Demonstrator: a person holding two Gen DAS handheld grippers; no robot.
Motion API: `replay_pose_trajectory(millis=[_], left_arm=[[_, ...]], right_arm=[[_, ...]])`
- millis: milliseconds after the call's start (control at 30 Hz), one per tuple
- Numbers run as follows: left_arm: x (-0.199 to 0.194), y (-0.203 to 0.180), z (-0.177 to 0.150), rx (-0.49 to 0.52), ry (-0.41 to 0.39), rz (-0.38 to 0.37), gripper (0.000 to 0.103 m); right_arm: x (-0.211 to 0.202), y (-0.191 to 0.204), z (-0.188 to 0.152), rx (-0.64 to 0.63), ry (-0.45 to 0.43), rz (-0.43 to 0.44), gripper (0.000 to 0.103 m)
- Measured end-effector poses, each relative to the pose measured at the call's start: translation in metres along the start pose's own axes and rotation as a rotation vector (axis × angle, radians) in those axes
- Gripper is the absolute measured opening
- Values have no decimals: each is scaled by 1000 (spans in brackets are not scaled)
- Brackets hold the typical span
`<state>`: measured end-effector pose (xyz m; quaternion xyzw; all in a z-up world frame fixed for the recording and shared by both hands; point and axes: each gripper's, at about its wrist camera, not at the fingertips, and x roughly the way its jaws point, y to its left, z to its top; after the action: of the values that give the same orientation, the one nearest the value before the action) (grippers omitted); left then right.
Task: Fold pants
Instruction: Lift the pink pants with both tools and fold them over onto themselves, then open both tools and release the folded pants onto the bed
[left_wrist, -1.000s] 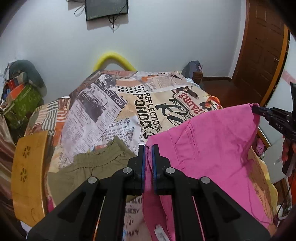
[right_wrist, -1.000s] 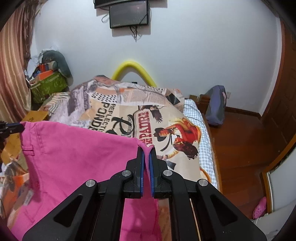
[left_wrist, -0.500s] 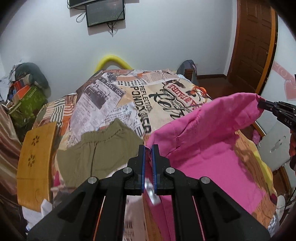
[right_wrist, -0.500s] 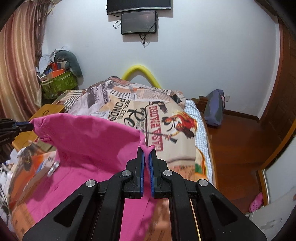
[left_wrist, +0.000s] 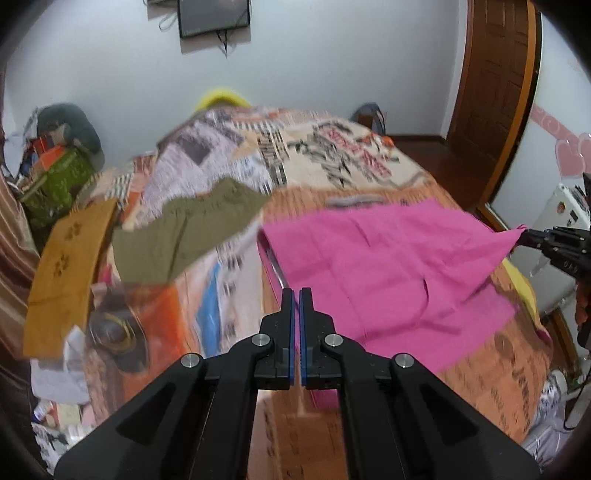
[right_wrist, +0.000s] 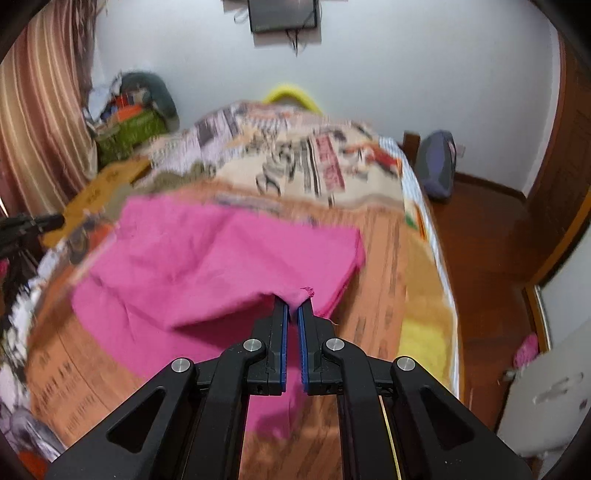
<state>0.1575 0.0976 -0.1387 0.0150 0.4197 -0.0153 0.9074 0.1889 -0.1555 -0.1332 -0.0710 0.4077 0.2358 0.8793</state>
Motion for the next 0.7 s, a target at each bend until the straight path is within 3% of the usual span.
replay_pose_trajectory(millis=[200,367,500,700], left_arm=[[7,-17,-25,34,48,-14,2],[9,-30,-31,78,57,-14,4],[12,-43,-25,144,62,2,12],[24,-60,-16,227,84,-24,48]], right_arm=[[19,-7,-39,43,108,-36,5],[11,-11,-50,67,115,-55,33],[-10,-1,-43,31,40,-51,44],[-11,23,-30,-24,0,0,46]])
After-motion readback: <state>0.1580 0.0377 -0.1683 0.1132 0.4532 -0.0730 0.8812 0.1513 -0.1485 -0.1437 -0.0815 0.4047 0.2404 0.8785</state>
